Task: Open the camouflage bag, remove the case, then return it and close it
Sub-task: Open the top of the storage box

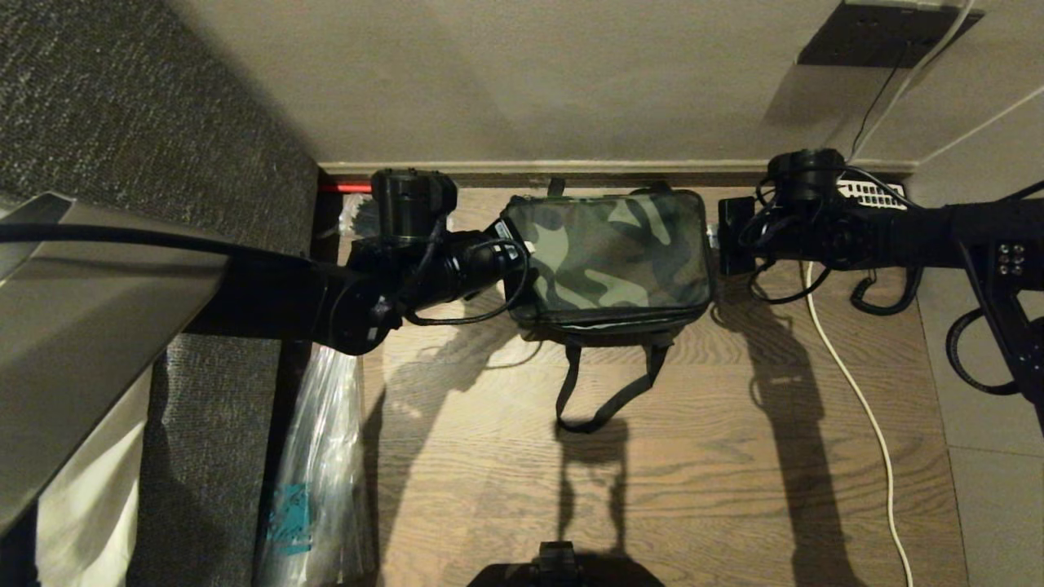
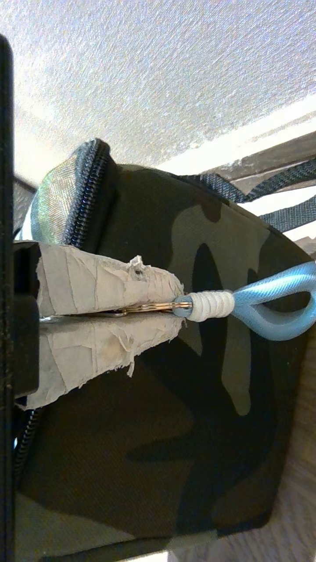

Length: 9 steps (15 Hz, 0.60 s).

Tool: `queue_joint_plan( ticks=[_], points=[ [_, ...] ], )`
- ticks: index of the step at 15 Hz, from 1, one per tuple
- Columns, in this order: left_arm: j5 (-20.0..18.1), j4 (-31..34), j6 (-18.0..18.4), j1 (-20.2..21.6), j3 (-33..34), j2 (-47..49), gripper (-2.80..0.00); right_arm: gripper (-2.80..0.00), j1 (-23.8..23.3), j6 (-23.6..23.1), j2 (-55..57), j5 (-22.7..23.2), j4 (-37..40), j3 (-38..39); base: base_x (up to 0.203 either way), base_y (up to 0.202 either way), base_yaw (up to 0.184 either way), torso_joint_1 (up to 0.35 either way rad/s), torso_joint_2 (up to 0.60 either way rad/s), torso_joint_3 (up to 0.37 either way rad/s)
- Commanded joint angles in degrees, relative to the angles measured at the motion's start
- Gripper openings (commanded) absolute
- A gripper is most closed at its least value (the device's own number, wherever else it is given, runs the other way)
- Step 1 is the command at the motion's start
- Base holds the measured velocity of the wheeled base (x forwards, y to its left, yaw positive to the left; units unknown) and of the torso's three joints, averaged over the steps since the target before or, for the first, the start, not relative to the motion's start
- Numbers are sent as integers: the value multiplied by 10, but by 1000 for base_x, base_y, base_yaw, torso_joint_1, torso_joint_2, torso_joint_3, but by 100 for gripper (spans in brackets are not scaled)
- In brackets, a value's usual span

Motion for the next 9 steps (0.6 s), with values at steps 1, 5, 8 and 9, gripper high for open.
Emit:
queue_joint_plan(
  ticks=[1,5,8,9],
  points=[
    [0,-2,-3,-4,-5,4,-280,-280,0,0,-8,3,0,0,0,0,0,0,0,0],
    [1,-3,-12,-5,-36,17,-280,-280,-1,-1,-17,4,4,0,0,0,0,0,0,0],
    [16,-3,-18,-11,-63,40,-280,-280,-3,-5,-24,17,5,0,0,0,0,0,0,0],
    [18,-4,-18,-11,-73,46,-280,-280,-3,-5,-26,17,5,0,0,0,0,0,0,0]
  ],
)
